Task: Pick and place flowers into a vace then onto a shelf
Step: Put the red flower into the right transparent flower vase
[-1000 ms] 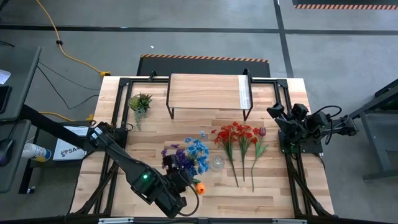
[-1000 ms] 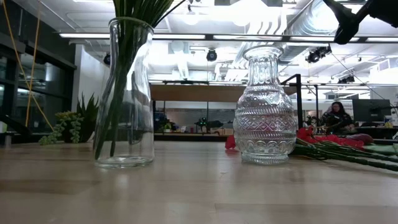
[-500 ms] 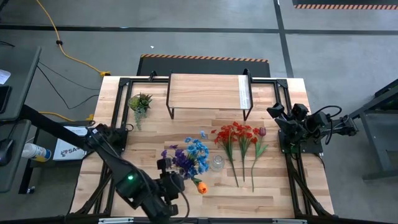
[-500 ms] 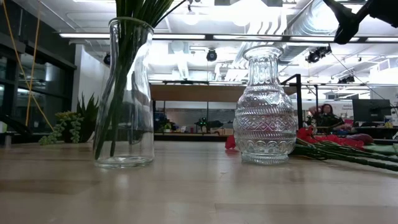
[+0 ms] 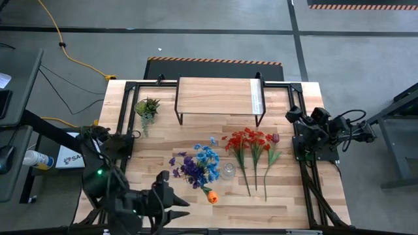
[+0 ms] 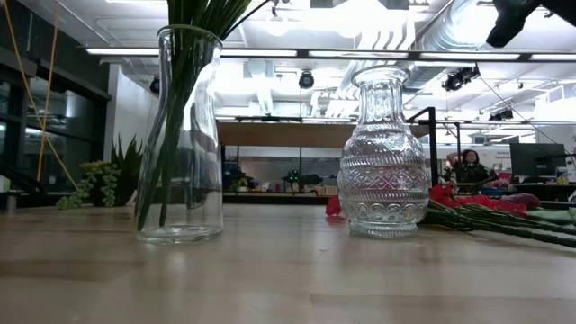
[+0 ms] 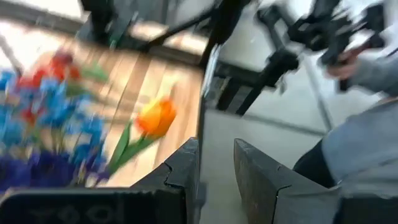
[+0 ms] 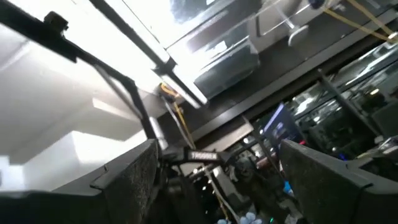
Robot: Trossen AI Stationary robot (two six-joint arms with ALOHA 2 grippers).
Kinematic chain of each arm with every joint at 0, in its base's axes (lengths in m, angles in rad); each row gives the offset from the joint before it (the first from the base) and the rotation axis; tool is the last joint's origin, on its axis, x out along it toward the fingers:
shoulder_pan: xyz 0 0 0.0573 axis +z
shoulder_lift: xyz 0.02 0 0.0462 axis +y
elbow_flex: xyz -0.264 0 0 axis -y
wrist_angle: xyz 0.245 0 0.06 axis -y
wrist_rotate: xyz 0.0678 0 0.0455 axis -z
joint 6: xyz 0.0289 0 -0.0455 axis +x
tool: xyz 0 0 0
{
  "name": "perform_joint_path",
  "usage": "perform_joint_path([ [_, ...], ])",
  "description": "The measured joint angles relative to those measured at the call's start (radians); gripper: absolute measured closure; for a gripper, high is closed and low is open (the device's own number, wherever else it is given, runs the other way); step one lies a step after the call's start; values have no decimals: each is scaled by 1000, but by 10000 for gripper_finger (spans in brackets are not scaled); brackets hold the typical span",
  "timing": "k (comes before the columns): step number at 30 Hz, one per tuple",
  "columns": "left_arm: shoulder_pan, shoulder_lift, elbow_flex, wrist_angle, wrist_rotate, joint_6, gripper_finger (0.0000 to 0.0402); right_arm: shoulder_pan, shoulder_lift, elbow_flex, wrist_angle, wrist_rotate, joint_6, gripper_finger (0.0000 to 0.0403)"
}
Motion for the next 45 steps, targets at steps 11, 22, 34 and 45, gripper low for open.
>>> perform_joint_path([
  [11,-11,-7,-2,366,-7,457,268,0,47,445,-747,-101,-76,75],
  [22,0,28,-2,507,-21,801,268,0,360,1003,-1452,-196,-43,75],
  [34,19,51,-3,523,-37,788,268,0,721,1259,-1891,-325,123,75],
  [45,20,52,-3,509,-14,734,268,0,881,1259,-2010,-327,215,75],
])
